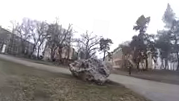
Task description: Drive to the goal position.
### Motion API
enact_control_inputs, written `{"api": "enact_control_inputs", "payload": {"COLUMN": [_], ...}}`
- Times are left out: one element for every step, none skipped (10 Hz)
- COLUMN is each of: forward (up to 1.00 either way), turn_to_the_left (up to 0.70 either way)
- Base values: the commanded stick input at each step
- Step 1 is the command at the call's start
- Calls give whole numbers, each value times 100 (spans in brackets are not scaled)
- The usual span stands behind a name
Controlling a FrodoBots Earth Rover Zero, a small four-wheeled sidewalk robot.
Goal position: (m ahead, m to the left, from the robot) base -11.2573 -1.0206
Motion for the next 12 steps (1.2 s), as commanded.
{"api": "enact_control_inputs", "payload": {"forward": [0,0,0,0,0,0,35,55,70,70,70,70], "turn_to_the_left": [0,0,0,0,11,69,78,56,35,35,35,35]}}
